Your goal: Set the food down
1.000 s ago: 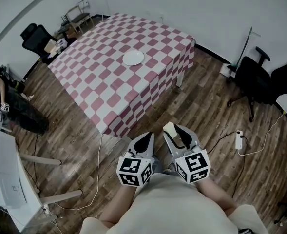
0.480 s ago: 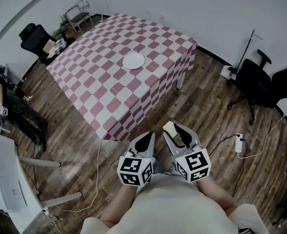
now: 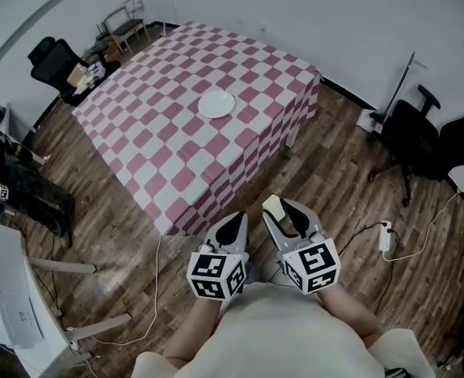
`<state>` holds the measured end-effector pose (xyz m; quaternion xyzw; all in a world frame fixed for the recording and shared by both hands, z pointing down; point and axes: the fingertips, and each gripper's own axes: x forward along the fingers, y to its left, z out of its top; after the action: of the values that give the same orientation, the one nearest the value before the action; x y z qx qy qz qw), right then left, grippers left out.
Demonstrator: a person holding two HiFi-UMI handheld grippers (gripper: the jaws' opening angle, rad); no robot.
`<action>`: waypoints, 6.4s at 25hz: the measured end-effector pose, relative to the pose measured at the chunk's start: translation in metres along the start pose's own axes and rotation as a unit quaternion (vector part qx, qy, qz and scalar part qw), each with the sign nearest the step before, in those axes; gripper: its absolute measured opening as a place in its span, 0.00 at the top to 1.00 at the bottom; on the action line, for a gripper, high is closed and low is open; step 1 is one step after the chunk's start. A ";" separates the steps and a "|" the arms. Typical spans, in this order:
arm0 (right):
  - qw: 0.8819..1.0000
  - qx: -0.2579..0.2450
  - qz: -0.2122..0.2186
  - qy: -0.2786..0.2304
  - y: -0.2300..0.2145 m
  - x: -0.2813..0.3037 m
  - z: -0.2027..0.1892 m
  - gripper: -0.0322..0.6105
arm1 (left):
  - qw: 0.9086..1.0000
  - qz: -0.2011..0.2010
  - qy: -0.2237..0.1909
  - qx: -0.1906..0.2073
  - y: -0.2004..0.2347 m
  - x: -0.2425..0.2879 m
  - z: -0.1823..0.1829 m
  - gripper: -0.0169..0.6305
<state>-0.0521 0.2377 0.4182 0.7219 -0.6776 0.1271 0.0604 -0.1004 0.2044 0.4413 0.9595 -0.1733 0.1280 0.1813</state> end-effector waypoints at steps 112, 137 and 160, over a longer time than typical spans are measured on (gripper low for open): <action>0.998 -0.028 0.052 0.016 -0.090 0.331 0.113 0.69 | 0.995 0.084 0.000 -0.052 0.259 0.163 0.135 0.96; 0.987 -0.050 0.152 0.033 -0.100 0.395 0.123 0.70 | 0.981 0.174 -0.030 -0.081 0.296 0.195 0.156 0.96; 0.972 -0.058 0.225 0.034 -0.103 0.422 0.130 0.70 | 0.965 0.241 -0.044 -0.093 0.302 0.205 0.165 0.96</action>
<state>0.0847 -0.1950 0.4143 0.5412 -0.8265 0.1224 0.0952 0.0011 -0.1828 0.4476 0.8728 -0.4185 0.1089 0.2262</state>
